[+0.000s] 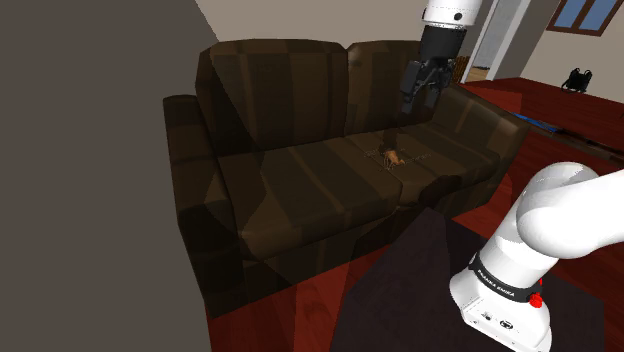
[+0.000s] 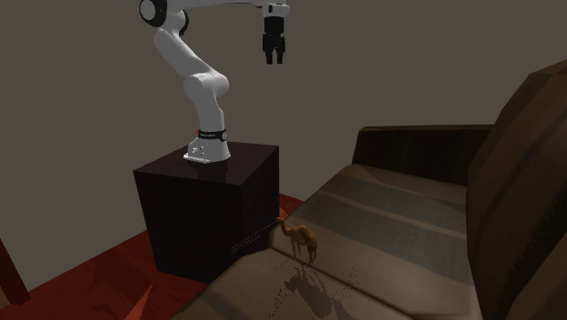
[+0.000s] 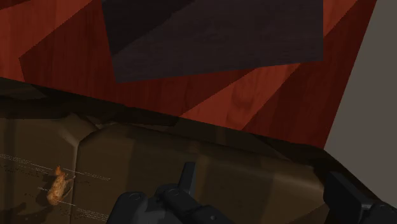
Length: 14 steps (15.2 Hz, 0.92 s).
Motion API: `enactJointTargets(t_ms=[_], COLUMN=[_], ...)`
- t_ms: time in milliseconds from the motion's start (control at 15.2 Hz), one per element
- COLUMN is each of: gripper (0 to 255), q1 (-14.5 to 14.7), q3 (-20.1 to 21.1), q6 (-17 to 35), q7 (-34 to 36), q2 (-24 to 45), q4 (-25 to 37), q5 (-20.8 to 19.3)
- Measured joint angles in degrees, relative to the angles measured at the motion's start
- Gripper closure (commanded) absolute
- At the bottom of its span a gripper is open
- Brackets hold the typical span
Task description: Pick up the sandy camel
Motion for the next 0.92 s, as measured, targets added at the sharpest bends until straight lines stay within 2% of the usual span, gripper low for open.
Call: enactJointTargets(t_ms=[330,924], gripper=[0,0], q1=[-1.4,-4.9], q3=[-2.5,-9.2], q6=[3.7,16.9], q7=[-2.6,-9.3], q2=[2.4,14.0], q4=[-1.6,-3.8], q5=[-2.1,-6.9])
